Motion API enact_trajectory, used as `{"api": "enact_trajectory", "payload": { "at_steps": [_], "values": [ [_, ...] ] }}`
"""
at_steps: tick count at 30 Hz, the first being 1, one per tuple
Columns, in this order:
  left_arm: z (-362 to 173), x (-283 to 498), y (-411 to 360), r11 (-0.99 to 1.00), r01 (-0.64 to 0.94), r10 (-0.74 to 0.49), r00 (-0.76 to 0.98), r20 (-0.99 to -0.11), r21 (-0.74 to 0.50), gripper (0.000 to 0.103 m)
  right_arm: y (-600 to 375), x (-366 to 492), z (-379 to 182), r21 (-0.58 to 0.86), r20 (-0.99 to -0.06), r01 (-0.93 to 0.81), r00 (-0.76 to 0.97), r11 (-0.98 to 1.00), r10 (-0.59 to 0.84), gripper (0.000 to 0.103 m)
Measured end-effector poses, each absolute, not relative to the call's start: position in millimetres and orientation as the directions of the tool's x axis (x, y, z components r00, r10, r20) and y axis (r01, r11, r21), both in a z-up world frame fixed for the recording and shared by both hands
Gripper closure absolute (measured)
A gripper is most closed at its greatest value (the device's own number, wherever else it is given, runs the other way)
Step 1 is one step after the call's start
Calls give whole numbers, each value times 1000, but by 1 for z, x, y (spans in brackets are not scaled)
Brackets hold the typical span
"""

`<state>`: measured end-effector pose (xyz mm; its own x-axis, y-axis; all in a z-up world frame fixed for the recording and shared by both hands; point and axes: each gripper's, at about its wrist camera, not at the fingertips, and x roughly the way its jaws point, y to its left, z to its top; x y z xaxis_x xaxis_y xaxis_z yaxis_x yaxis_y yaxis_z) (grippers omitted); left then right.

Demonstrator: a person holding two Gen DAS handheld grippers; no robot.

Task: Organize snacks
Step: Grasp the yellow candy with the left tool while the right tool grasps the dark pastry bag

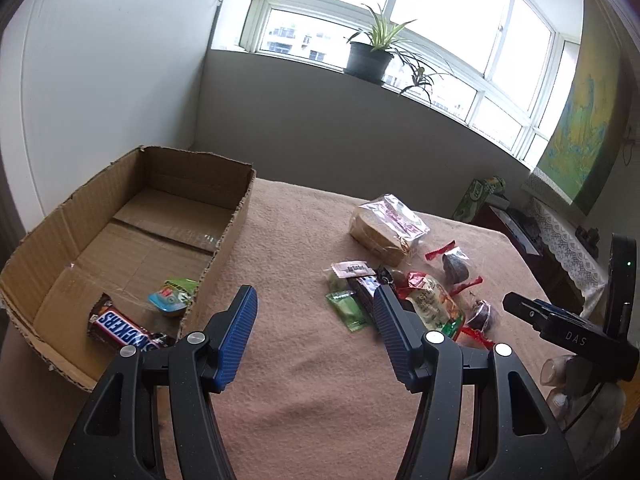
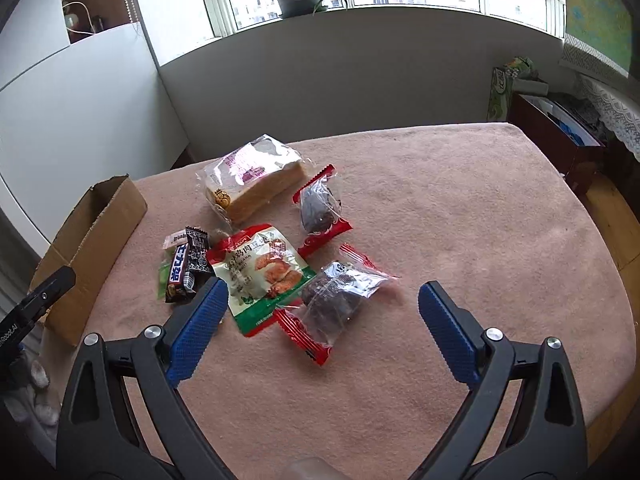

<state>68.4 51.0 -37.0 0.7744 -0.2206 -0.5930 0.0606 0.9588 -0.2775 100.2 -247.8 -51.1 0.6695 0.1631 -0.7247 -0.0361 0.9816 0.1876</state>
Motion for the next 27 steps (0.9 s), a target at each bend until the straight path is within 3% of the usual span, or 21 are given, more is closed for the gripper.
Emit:
{"api": "enact_trajectory", "payload": {
  "at_steps": [13, 17, 27],
  "values": [
    [-70, 96, -8, 910, 253, -414, 590, -693, -329, 43, -265, 119, -70, 308, -798, -29, 537, 951, 275, 9],
    [-77, 105, -12, 900, 261, -436, 550, -713, -349, 46, -264, 133, -82, 337, -822, -20, 482, 941, 304, 18],
    [-86, 116, -32, 896, 304, -439, 497, -748, -324, 46, -255, 152, -92, 313, -842, -34, 452, 949, 294, 22]
  ]
}}
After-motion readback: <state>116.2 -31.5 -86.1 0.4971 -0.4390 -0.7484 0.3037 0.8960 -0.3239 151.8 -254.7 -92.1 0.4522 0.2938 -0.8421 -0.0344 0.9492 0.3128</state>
